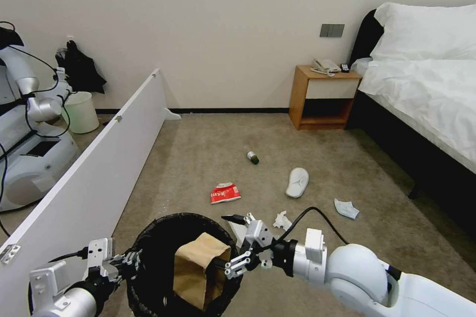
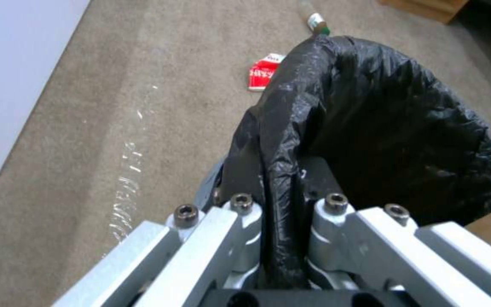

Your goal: Pick up the trash bin, then pick up the garbage from the floor and place it into the trash bin.

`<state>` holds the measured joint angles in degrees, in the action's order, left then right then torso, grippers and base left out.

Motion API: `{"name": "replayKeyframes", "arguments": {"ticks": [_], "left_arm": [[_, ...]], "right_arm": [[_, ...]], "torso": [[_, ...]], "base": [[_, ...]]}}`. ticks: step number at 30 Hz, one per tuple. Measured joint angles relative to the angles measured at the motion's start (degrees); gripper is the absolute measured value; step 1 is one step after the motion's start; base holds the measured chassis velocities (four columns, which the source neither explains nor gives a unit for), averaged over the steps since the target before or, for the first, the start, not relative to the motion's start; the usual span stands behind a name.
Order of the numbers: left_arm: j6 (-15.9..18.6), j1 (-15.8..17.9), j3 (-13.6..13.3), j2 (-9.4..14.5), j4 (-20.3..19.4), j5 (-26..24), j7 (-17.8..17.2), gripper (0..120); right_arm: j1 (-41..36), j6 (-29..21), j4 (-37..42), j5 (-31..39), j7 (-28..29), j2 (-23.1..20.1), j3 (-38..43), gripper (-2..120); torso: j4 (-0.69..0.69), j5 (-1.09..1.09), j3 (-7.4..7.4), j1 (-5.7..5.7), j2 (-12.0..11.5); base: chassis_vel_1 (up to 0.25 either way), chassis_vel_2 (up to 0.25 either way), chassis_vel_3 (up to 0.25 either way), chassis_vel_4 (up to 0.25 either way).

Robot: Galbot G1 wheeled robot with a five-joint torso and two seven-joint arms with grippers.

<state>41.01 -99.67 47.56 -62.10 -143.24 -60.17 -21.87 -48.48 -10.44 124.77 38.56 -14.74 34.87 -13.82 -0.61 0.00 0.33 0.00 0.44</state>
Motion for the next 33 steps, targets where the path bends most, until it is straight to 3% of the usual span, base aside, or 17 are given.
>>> {"name": "replayKeyframes", "arguments": {"ticks": [12, 26, 33], "left_arm": [[0.00, 0.03, -0.01, -0.02, 0.00, -0.02, -0.03, 5], [0.01, -0.43, 0.52, -0.51, 0.00, 0.02, -0.09, 5], [0.01, -1.45, 2.17, -1.32, 0.00, 0.20, -0.01, 5]], "right_arm": [[-5.40, 0.73, 0.92, -1.55, -0.64, -3.26, 4.47, 100], [-16.43, 2.34, 4.52, -3.07, -1.39, -10.40, 16.67, 100], [-18.44, 3.88, 4.35, -1.78, -0.32, -8.07, 21.43, 100]], "torso": [[-0.01, 0.00, 0.00, 0.00, 0.00], [-0.01, -0.01, 0.00, 0.00, 0.00], [-0.01, -0.01, 0.00, 0.00, 0.00]], "base": [[0.000, 0.000, 0.000, 0.000], [0.000, 0.000, 0.000, 0.000], [0.000, 0.000, 0.000, 0.000]]}}
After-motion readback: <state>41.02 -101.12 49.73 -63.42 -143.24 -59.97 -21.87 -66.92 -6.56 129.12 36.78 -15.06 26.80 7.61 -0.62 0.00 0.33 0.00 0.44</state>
